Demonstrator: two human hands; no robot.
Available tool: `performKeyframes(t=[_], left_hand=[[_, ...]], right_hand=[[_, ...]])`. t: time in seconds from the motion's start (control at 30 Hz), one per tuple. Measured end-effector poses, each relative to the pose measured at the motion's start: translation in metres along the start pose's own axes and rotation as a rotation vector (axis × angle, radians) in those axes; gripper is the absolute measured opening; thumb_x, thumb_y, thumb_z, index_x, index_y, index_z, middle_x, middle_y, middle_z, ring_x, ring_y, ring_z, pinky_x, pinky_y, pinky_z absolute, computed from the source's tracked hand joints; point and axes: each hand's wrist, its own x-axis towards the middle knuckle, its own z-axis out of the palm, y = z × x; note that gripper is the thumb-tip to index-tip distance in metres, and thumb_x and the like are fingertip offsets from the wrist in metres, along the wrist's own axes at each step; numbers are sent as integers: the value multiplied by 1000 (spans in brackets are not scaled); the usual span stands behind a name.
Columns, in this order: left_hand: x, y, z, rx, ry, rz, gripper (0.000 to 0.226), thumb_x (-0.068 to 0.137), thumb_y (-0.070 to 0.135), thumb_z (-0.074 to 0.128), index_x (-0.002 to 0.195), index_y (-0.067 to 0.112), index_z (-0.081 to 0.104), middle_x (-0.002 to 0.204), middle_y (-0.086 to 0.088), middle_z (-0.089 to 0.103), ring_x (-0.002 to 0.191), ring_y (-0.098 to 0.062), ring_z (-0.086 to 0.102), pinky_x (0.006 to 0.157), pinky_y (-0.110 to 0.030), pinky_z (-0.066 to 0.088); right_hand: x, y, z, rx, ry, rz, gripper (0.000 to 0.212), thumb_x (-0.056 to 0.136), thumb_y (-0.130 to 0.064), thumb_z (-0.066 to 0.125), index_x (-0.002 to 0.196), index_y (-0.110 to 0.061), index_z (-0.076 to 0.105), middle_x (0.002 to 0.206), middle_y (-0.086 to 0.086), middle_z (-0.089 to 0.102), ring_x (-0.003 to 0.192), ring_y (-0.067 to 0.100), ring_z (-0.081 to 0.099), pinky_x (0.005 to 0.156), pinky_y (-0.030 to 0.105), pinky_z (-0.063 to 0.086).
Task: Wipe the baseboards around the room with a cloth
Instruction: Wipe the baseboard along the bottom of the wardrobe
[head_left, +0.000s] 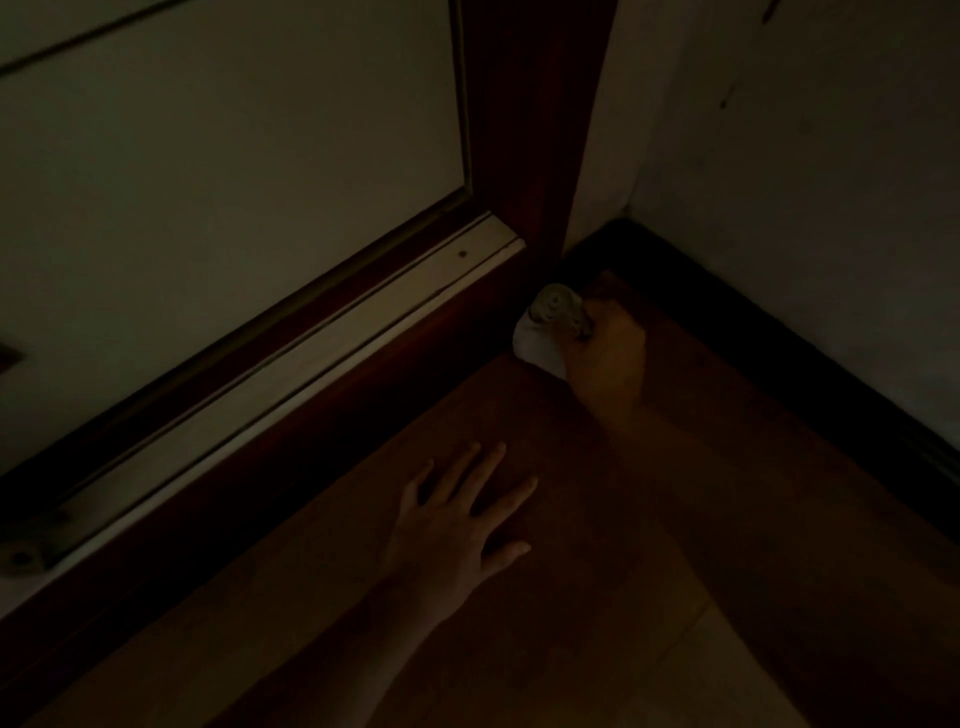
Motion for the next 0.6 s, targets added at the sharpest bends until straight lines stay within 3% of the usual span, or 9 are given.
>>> performKeyframes(t=[0.1,0.17,0.27,0.33,0.4,0.47,0.6], left_hand=[[2,1,0,-10,-2,8,65,94,76,19,154,56,3,169,7,-4,154,-18,-3,117,-54,17],[1,1,0,-19,2,10,64,94,76,16,153,57,-2,168,9,-11,154,-17,-10,119,-53,9],[1,0,1,-25,-9,18,63,95,76,14,151,58,-9,167,10,-18,153,-16,-18,121,-52,2],[1,-1,1,-25,15,14,63,95,75,17,152,57,-3,168,9,-12,154,-17,-12,121,-52,5],[2,-1,3,-15,31,9,64,96,75,21,154,56,3,169,8,-5,155,-18,-6,120,-53,11],[2,0,3,-11,34,7,64,96,74,23,154,55,7,169,6,2,155,-19,1,118,-54,17],[3,-1,4,-20,32,11,64,96,74,24,155,53,11,169,5,6,155,-20,6,117,-55,23]], right_hand=[[17,5,-3,-5,40,120,28,95,-26,63,109,-3,68,107,13,67,94,23,63,75,25,43],[30,8,-6,11,92,214,30,97,-30,60,106,-3,68,103,14,68,89,23,63,72,28,49],[37,12,-10,-28,121,214,26,95,-28,61,99,-3,66,95,14,67,82,22,64,63,25,43],[30,11,-9,-23,121,133,26,94,-27,63,104,-4,68,96,6,66,77,11,59,65,25,46],[24,10,-9,2,94,64,31,94,-24,64,119,-5,66,105,2,63,87,4,53,77,23,46],[25,9,-10,4,73,68,35,95,-23,64,125,-5,64,115,9,66,92,9,53,80,22,44],[20,1,-8,-6,110,125,30,96,-24,61,116,-2,68,109,15,68,96,24,65,73,23,46]])
